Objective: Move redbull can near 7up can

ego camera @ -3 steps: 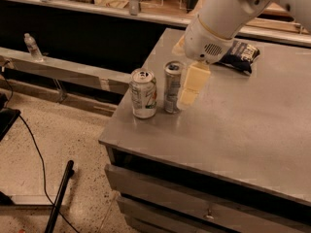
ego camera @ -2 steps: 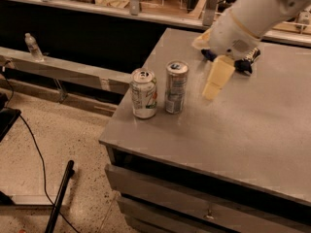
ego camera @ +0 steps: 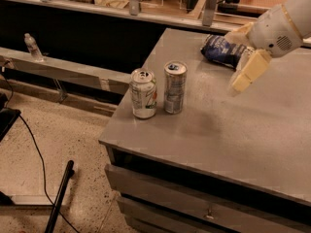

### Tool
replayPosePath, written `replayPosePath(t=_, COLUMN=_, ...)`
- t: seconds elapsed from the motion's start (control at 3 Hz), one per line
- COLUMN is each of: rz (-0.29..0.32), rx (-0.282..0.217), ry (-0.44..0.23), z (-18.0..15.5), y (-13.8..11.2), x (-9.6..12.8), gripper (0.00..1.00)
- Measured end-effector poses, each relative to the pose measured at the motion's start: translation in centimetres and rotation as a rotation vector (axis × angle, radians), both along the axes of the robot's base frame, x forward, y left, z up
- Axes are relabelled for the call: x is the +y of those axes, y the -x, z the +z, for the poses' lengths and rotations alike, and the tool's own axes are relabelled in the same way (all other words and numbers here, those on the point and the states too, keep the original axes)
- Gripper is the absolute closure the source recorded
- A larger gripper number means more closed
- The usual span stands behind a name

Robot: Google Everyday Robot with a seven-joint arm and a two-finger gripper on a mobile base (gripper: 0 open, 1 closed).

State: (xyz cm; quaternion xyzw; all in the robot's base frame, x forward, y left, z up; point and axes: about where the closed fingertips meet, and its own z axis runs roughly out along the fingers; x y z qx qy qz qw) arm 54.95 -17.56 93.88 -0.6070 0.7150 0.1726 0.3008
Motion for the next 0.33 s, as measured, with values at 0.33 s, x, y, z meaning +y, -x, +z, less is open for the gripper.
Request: replayPosePath(t=0.33, rz=0.001, rx=0.001, ry=0.003, z=-0.1, y=0.01, x=0.07, gripper=0.0)
